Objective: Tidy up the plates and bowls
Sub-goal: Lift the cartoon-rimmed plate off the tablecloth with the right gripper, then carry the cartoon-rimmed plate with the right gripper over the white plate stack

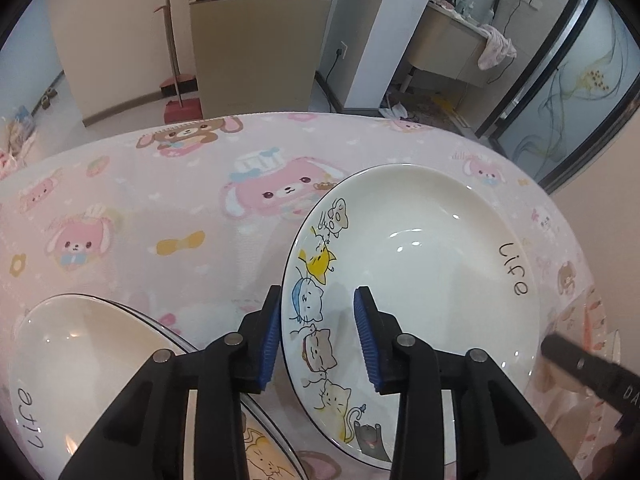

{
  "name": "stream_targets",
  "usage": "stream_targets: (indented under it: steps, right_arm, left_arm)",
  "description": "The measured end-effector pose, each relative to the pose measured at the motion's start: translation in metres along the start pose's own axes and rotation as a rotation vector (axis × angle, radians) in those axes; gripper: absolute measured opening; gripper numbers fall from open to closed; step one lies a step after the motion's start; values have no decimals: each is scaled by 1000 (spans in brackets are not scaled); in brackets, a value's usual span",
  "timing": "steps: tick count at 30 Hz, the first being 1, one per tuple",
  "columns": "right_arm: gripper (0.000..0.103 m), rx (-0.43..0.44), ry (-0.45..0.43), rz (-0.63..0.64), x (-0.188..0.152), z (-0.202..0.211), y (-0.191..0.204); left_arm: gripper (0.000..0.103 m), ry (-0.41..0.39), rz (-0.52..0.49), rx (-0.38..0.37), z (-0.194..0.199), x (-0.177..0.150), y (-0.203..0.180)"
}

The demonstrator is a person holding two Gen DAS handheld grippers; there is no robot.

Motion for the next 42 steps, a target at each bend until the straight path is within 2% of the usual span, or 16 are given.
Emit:
stream_targets:
  steps: [4,8,11,14,16,21,23,25,27,29,31,35,42]
  right_arm:
    - [27,117,7,-157,-12,6,-8]
    - [26,168,50,-227,-27,-6,-12]
    - [24,161,25,-202,-32,-14,-13]
    - [19,230,96,-211,-41,-32,-12]
    - [14,286,85,-247,-40,-35,-13]
    - [13,355,17,-276,-38,-39,-17]
    - [10,353,3,-265,-38,-39,-17]
    - [10,333,-9,-229,-37,-36,-17]
    - [11,270,-23,-143,-36,-32,-11]
    - [13,206,-36,-54,-36,-26,-5]
    - [15,181,-55,-6,-35,-18,-3]
    - [15,204,-35,-12,-33,-5,-9]
    - [16,272,-71,32,-33,30,0]
  left_arm:
    - [32,-13,-27,-5,1,1,2]
    - [22,-22,11,-43,2,4,11]
    - [20,-32,29,-68,3,5,16]
    - [20,-42,47,-76,2,7,18]
    - [20,-51,31,-70,1,8,15]
    - [20,-63,-54,7,-3,3,7]
    - [18,-65,-55,23,-3,3,7]
    - [16,-70,-38,2,-2,4,10]
    - [13,-60,-21,-37,2,3,12]
    - [13,-86,-76,-52,10,1,6]
    - [13,-93,-89,-68,18,0,1]
    - [13,-98,-98,-93,35,1,-6]
    - [13,-135,-82,-86,86,2,-8]
Point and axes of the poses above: each gripper's, at about its wrist camera, not at the fingertips, and z roughly against the way its jaws point, y to its left, x to its top, the point moved 6 cm from there along -z, roughly the way its jaws point, and after that the axes turned 4 degrees about -y, right-handed, at the moved point
